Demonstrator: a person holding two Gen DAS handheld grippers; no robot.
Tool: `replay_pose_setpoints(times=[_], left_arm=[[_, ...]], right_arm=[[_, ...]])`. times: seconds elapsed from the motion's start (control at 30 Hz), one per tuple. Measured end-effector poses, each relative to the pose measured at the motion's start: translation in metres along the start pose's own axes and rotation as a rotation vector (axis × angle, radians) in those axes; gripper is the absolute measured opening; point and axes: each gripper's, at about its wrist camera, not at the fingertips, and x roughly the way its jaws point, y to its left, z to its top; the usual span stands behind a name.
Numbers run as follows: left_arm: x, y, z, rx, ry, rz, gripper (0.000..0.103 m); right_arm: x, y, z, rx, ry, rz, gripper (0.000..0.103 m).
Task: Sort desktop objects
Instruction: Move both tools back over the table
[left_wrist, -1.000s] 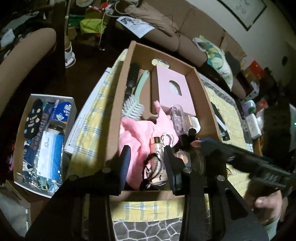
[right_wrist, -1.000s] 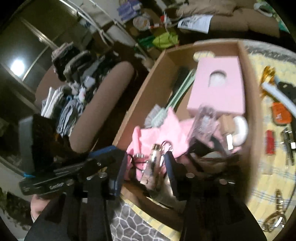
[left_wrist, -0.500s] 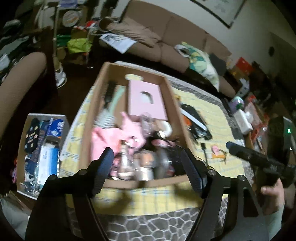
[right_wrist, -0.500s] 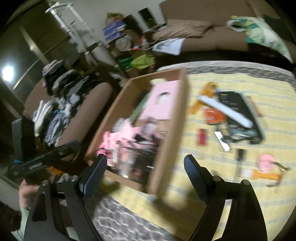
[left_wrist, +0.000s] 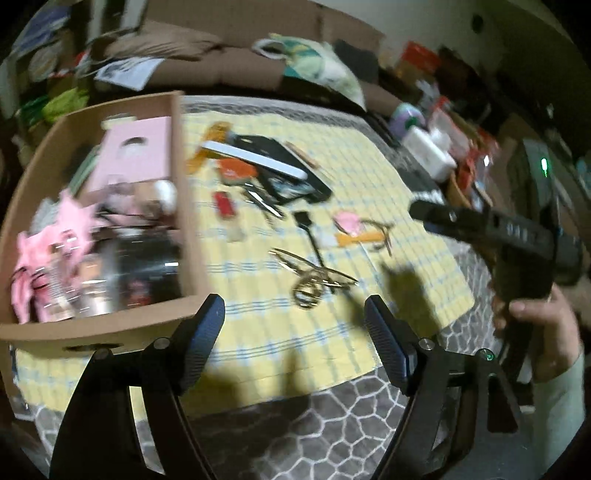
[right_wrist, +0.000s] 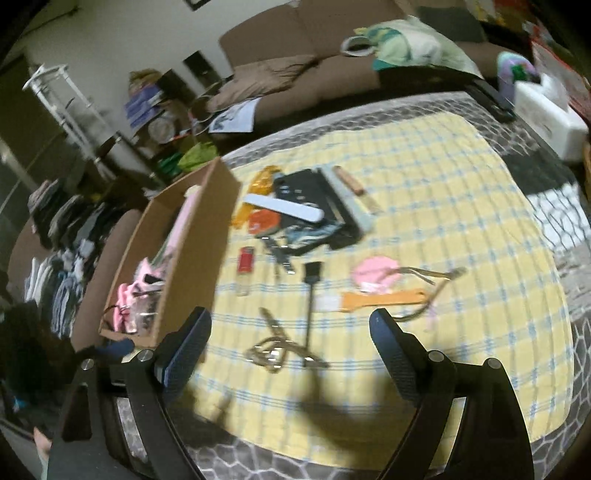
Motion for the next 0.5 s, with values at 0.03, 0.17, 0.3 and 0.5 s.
replay_pose_setpoints(times=[0.03,0.17,0.3,0.5], left_arm=[[0.009,-0.01,-0.001,0.031,0.008,0.015,0.076],[0.037,-0.034,-0.003,0.12,0.021,0.066,0.076],[0.065,-0.045,-0.002,0.176,0.034,0.116,0.076],[0.103,-0.047,-0.002,0.212,0.076,0.159,0.075]], right_arm=[[-0.001,-0.005,0.0,0.007,0.0,-0.004,0.09],[-0.004,-0.032,0.002,0.047,-0.009,-0.024,0.09],[-0.005,-0.054,0.006,0.077,-0.022,-0.042,0.09],[0.001,-0.088,0.012,0.134,-0.03,-0.079,0.091]])
